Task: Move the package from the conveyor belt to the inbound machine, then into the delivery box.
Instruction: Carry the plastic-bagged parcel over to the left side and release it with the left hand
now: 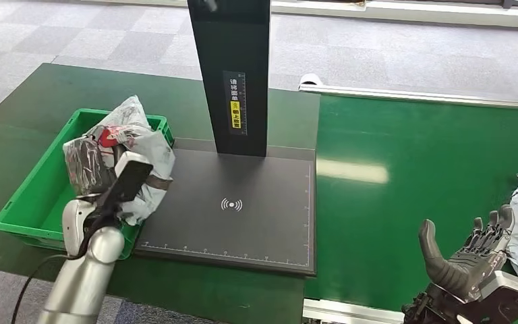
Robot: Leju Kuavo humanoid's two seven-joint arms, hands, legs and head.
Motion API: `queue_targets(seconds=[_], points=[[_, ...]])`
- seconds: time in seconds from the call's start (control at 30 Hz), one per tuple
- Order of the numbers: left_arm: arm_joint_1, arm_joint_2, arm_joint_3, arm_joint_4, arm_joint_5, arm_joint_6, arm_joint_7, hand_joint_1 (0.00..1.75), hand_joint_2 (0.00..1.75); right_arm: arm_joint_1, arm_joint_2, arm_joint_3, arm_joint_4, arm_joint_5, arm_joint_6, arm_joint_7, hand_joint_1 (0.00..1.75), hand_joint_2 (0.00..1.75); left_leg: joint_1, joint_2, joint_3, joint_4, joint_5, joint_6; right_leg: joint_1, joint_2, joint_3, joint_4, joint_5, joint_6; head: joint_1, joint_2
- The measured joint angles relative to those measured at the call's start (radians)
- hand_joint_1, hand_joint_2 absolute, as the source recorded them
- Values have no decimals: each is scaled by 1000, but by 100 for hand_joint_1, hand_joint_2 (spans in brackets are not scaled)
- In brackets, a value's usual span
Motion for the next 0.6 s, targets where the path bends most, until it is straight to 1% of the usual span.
queue_targets(seconds=[0.03, 0.1, 0.17, 0.23, 0.4, 0.6], points=[[-46, 23, 39, 97, -7, 13, -2, 175, 175, 2, 0, 0, 0, 0, -1, 4, 0, 175, 0, 3, 0, 0, 1, -1, 0, 3, -1, 0, 2, -1, 0, 0], [-114, 65, 106, 263, 0, 53, -33, 175, 175, 8, -1, -2, 0, 0, -4, 8, 0, 175, 1, 9, -1, 0, 1, -2, 1, 9, -4, 1, 4, -2, -1, 0], [-167, 93, 153, 390, 11, 84, -58, 175, 175, 12, -2, -3, 0, 0, -8, 9, 0, 175, 1, 10, -2, 0, 1, -2, 1, 11, -6, 1, 5, -2, 0, 0], [-205, 110, 187, 481, 19, 92, -67, 175, 175, 13, -2, -2, 0, 0, -12, 10, 0, 175, 1, 8, -3, 0, 1, -2, 1, 10, -6, 1, 4, -2, 0, 0], [-247, 128, 224, 596, 23, 93, -69, 175, 175, 17, -2, 1, 0, 0, -14, 12, 0, 175, 1, 8, -5, 0, 1, -2, 1, 10, -7, 1, 4, -2, 0, 0], [-270, 130, 235, 647, 14, 96, -69, 175, 175, 17, -2, 3, 0, 0, -14, 17, 0, 175, 1, 8, -4, 0, 1, -2, 1, 10, -7, 0, 4, -2, 0, 0]])
